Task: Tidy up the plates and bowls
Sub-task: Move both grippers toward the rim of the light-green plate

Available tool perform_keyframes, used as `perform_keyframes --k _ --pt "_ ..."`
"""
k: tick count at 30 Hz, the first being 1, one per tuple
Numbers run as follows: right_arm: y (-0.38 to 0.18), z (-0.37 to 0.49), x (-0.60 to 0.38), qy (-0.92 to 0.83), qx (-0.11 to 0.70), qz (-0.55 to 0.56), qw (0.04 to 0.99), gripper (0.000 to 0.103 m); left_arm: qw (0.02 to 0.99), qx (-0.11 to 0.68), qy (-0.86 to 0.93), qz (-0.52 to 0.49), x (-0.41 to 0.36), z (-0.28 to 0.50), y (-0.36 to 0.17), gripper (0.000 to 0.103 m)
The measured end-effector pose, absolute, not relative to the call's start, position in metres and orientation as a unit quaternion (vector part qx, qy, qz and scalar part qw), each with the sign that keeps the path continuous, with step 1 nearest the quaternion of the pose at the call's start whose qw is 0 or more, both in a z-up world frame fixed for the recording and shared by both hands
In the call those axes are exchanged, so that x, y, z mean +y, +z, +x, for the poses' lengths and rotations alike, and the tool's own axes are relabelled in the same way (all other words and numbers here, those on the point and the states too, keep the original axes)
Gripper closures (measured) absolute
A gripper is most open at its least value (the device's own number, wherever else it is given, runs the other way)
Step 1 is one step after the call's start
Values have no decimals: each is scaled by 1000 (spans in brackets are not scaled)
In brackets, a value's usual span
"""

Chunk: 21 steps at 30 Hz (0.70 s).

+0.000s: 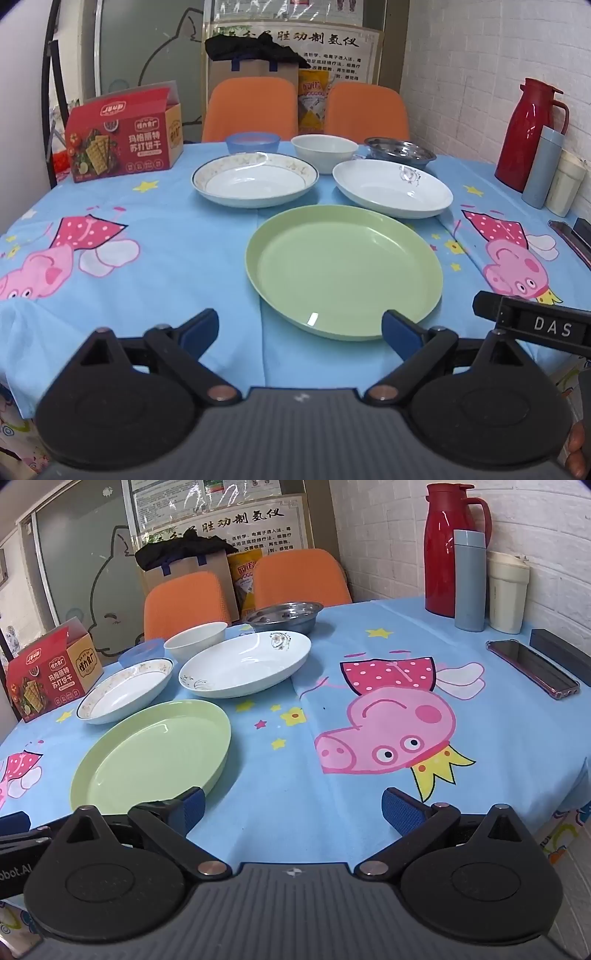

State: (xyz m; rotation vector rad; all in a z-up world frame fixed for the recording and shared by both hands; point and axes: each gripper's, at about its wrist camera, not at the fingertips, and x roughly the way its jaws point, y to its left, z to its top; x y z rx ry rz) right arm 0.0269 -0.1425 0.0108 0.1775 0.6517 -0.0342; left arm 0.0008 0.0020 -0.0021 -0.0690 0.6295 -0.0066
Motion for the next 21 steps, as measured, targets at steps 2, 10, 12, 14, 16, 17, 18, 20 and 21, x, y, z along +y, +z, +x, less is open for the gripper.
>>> perform_keyframes --k 2,10,12,14,16,17,18,20,21 --pt "11 27 -142 -15 319 86 944 0 950 309 -4 -35 3 -2 -1 9" --pt "10 25 -138 -15 320 80 944 0 949 312 -7 -33 2 2 -3 9" --pt "12 24 -141 -15 318 79 945 0 949 312 -10 -35 2 2 -3 9" --pt "11 24 -139 -15 318 77 945 0 949 314 -12 -38 2 1 -4 9" --pt "12 24 -139 -16 317 76 945 0 949 313 -12 -39 3 1 -4 9" --pt "11 24 -139 -16 318 76 945 0 949 313 -11 -40 3 1 -4 9" --pt "11 24 -139 -16 318 76 945 0 949 312 -10 -40 3 0 -3 9" --pt "11 24 -138 -14 318 75 945 0 949 312 -12 -41 3 1 -3 9" --pt "11 24 -138 -13 318 74 945 0 949 312 -13 -41 4 1 -3 9"
